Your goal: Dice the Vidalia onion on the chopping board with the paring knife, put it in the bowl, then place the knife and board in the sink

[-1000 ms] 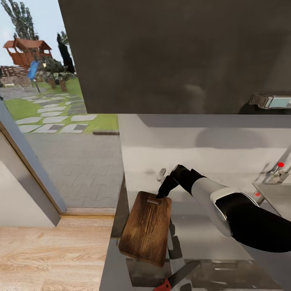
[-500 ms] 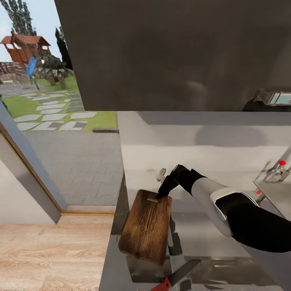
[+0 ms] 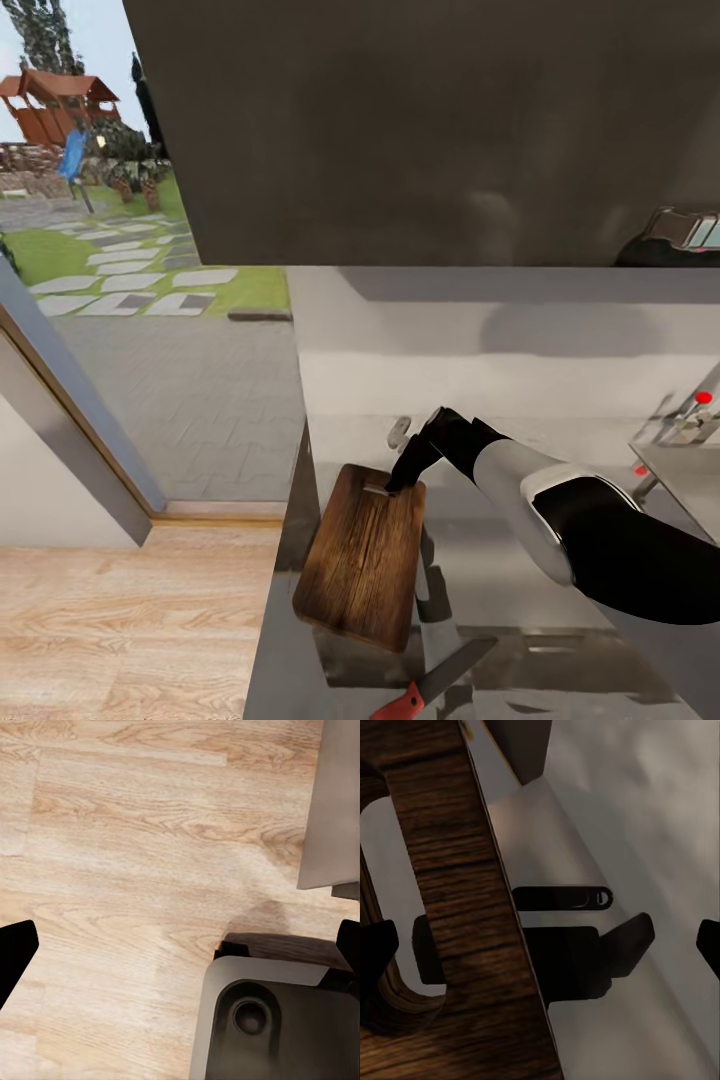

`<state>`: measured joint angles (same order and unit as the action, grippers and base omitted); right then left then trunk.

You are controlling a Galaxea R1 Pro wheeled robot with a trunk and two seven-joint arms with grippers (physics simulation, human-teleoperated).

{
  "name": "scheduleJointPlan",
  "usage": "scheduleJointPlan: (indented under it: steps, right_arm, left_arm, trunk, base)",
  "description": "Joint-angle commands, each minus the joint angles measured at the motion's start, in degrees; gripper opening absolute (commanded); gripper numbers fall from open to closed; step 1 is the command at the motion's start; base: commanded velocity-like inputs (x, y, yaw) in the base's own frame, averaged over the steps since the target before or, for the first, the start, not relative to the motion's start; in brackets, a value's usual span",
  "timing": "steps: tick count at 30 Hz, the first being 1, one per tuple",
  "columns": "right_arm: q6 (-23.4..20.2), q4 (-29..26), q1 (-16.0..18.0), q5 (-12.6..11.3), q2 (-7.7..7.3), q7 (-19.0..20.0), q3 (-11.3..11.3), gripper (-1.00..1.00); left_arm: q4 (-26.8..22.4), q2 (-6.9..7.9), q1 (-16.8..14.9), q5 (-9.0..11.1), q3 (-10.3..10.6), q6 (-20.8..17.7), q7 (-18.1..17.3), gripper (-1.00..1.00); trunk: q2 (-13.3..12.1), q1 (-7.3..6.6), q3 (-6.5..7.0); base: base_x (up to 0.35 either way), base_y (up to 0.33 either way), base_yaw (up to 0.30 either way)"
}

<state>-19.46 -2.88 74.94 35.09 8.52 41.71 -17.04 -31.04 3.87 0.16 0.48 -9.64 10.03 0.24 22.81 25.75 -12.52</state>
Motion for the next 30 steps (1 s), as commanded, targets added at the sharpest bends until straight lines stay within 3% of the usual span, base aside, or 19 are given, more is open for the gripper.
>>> scheduleJointPlan:
  steps: [1,17,30]
  right_arm:
    - [-0.40,-0.11,0.03,-0.37,0.00,0.22,-0.45,1.00]
    - [-0.33,-0.11,0.02,-0.36,-0.07,0.07,-0.45,1.00]
    - [-0.40,-0.11,0.02,-0.28,-0.08,-0.13,-0.45,1.00]
  left_arm:
    - [-0.08,-0.01,0.02,0.05,-0.02,0.08,0.02,1.00]
    - [-0.08,-0.01,0.02,0.05,-0.02,0.08,0.02,1.00]
    - [-0.15,-0.01,0.02,0.05,-0.02,0.08,0.02,1.00]
  trunk:
    - [0.11,0.03,-0.19]
    - [0.11,0.03,-1.63]
    - [0.11,0.03,-1.77]
  base:
    - [0.000,0.000,0.000]
    - [0.000,0.000,0.000]
    - [0.000,0.000,0.000]
